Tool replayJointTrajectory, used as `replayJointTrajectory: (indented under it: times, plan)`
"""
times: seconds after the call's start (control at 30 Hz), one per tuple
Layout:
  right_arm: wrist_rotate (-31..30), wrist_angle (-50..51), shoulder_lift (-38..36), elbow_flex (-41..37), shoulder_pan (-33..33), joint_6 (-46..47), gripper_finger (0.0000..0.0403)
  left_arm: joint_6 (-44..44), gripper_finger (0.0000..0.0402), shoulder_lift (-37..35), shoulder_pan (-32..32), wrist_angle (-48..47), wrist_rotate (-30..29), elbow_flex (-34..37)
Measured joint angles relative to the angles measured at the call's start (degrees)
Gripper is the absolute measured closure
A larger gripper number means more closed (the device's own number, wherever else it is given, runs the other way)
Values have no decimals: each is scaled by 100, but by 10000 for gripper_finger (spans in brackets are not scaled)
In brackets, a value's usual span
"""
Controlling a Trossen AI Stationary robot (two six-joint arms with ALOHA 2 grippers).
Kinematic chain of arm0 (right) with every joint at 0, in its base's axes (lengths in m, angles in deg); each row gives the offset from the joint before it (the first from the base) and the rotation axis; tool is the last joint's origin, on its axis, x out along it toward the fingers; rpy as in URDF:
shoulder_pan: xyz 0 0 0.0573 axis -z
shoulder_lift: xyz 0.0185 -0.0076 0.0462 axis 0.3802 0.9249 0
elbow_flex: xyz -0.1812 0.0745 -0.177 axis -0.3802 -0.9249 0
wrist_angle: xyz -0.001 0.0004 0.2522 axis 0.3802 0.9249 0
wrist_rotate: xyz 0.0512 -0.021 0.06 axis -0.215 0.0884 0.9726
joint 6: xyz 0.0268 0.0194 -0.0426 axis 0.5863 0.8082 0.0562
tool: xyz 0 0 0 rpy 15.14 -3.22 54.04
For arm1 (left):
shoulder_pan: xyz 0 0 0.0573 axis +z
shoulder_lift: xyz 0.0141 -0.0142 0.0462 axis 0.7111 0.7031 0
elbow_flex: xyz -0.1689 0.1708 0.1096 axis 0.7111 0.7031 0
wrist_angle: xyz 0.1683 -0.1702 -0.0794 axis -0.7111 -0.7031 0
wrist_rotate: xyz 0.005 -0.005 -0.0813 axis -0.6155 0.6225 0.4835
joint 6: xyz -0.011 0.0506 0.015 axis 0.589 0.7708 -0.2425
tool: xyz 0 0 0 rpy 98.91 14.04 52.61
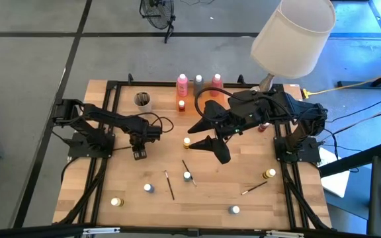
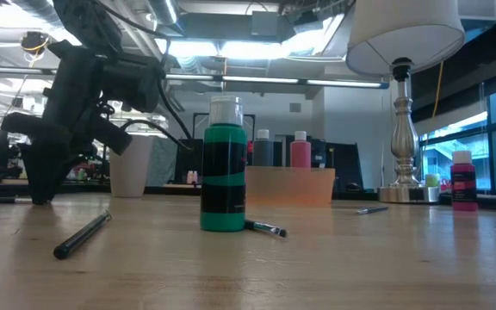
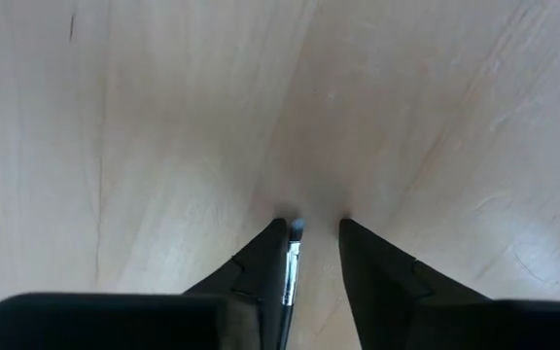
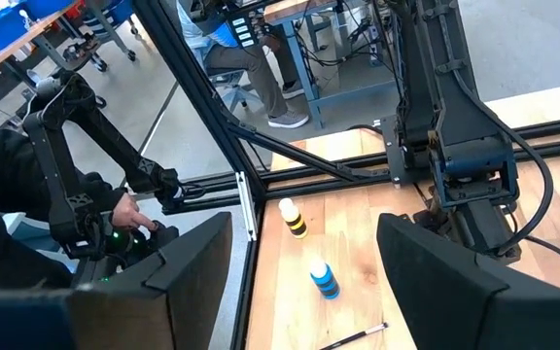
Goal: Pick & Place Paint Supplies
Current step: Put the silver paint brush into the white cup
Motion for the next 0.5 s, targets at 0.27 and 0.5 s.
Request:
replayJointTrajectory:
  times: [0.27,0.5]
  plan:
    - [-2,0,0,0,0,8,141,46,372,2,0,-7,4,0]
    - [-2,0,0,0,0,8,141,-41,398,2,0,-4,41,0]
